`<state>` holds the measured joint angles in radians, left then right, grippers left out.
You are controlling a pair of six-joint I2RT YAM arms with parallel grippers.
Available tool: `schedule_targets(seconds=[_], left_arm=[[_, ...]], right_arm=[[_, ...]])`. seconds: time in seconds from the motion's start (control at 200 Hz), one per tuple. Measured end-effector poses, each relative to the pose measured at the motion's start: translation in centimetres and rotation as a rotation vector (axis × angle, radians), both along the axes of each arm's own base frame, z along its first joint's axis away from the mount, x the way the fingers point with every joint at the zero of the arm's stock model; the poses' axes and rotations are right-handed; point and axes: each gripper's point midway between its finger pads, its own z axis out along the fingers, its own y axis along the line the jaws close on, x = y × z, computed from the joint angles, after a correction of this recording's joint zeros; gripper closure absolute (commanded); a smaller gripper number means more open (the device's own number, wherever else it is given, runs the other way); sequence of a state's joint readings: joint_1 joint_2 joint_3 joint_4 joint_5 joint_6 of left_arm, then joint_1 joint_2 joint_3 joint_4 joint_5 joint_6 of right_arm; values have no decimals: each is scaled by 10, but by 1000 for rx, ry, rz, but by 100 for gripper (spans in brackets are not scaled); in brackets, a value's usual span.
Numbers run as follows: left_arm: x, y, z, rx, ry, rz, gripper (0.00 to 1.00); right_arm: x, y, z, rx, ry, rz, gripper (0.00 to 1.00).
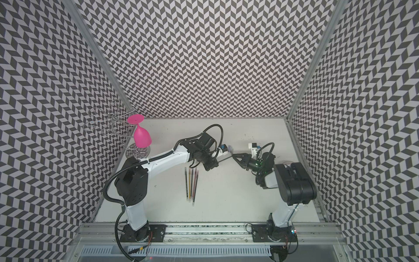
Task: Remove the protective cover of the pencils
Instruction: Remove the protective sleeve from the pencil.
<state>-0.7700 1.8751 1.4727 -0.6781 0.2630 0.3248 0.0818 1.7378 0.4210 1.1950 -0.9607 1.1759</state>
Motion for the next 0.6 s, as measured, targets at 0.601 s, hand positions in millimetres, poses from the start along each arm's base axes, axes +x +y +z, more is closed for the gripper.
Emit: schedule_targets(seconds=[0.601], left_arm=[[0, 1, 0, 8, -6, 3, 100]], right_arm=[[7, -1, 4, 85, 34, -16, 100]])
